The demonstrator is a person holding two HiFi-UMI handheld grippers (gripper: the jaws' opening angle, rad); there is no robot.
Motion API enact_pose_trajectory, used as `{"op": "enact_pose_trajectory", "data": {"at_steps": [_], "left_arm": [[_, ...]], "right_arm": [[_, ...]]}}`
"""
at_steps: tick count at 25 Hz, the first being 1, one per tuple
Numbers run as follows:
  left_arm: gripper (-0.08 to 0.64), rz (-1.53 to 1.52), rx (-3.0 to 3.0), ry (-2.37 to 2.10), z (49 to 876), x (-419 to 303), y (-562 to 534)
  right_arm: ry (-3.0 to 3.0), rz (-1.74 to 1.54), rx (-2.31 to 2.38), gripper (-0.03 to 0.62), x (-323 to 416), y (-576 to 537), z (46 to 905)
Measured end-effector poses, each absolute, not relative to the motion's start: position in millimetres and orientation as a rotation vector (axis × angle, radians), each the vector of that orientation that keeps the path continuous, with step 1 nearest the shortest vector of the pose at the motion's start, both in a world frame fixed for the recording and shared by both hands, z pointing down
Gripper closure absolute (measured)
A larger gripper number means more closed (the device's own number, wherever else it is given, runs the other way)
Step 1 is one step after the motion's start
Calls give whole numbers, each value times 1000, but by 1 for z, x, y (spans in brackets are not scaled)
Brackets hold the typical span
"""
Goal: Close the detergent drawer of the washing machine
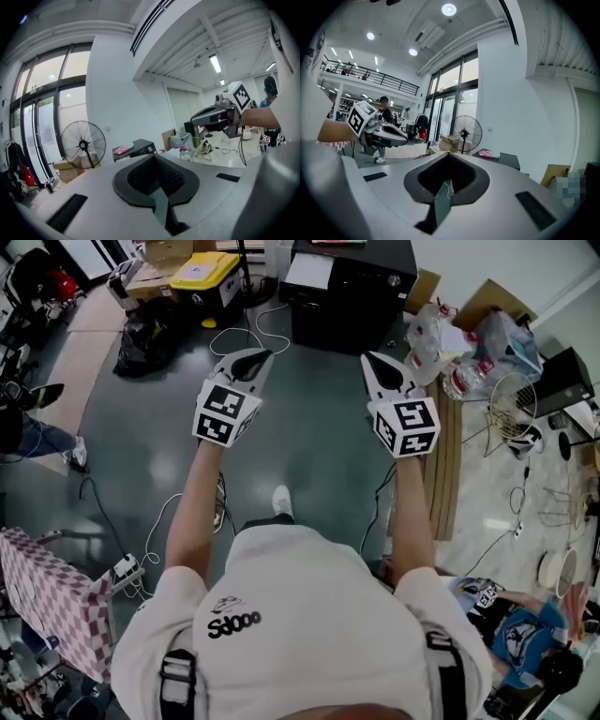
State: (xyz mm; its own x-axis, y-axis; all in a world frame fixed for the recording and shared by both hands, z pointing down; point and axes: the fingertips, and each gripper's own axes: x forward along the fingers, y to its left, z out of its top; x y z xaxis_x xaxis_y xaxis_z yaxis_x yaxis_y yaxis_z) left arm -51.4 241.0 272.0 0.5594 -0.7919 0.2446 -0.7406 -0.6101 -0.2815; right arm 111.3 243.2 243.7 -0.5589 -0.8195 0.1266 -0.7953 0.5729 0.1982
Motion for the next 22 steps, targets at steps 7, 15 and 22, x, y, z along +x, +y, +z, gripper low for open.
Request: {"op": "enact_pose_trajectory", "data": {"at_steps": [7,15,22], "left_arm": [[543,-524,-2678,1269,278,-73,157],[541,-577,-2698,1227,291,-93,101],[541,-591,-2727,1241,306,-104,50]], "right_arm": [[-2538,-190,1376,598,88,168,250],[-2525,-93,1452,598,78,115,251],[-2514,-96,1387,598,63,66,266]]}}
